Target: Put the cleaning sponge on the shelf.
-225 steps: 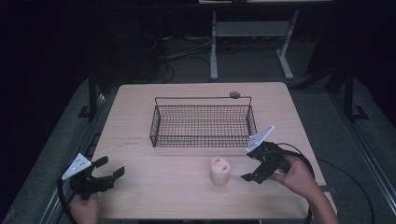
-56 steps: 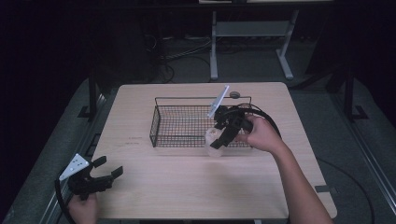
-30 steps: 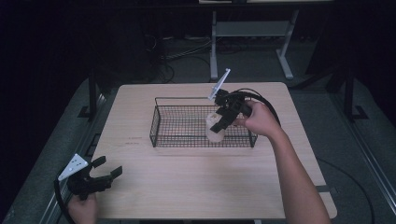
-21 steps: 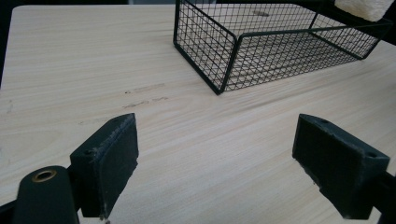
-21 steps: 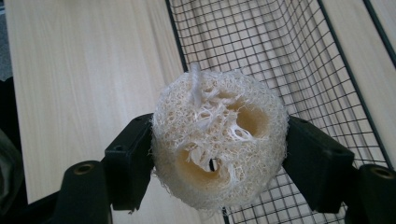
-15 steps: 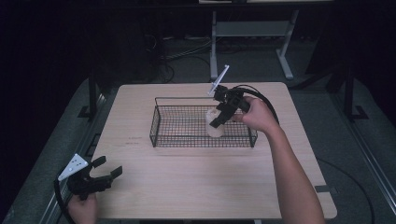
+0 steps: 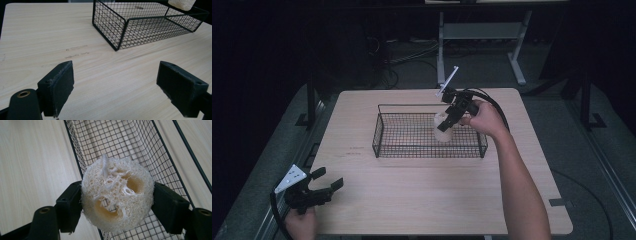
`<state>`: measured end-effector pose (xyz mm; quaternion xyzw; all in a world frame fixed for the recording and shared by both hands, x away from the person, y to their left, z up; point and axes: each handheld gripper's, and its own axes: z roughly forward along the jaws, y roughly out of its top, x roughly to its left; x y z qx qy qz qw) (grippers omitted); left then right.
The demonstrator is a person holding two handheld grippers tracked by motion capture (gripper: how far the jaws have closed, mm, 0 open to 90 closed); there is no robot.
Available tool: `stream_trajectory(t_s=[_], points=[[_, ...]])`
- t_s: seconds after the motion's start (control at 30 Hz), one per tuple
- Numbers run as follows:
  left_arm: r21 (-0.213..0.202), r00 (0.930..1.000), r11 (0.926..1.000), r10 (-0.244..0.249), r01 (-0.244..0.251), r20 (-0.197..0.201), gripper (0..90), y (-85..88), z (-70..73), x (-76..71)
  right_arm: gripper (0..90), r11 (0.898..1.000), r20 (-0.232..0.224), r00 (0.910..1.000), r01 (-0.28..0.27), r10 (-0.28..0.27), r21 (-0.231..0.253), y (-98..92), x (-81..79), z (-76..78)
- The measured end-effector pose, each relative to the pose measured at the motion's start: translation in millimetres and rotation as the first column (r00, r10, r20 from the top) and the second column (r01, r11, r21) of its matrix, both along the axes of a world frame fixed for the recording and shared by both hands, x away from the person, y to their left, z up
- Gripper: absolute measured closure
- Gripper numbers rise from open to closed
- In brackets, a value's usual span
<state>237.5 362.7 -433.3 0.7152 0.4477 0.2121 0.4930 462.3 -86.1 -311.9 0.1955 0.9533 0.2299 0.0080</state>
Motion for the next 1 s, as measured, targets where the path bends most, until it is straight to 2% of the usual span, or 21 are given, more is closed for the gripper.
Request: stream_trajectory(t_s=[0.33,0.47,0.6,0.87,1.0], points=[[0.001,1.0000,1.0000,-0.004,0.004,-0.001,13.8,-0.8,-0.2,0.0,28.5,0.999,-0.013,0.9994,0.033,-0.033,-0.019,-1.9,9.3,-11.2],[-0.001,1.0000,1.0000,-0.006,0.006,0.000,13.8,-1.2,-0.3,0.3,28.4,0.999,-0.021,0.9988,0.043,-0.043,-0.009,-3.9,12.5,-17.8],[-0.001,1.0000,1.0000,-0.003,0.003,0.001,13.8,-0.4,-0.1,-0.1,28.4,0.998,-0.028,0.9983,0.050,-0.051,-0.034,-3.3,14.9,-24.6],[-0.002,1.0000,1.0000,-0.002,0.002,0.000,13.8,0.0,0.0,0.0,28.2,0.998,-0.028,0.9980,0.055,-0.056,-0.023,-1.5,16.5,-30.2],[0.004,1.0000,1.0000,-0.005,0.005,0.003,13.8,-0.7,0.0,0.0,28.2,0.998,-0.040,0.9973,0.061,-0.061,-0.020,-2.0,16.2,-38.5]])
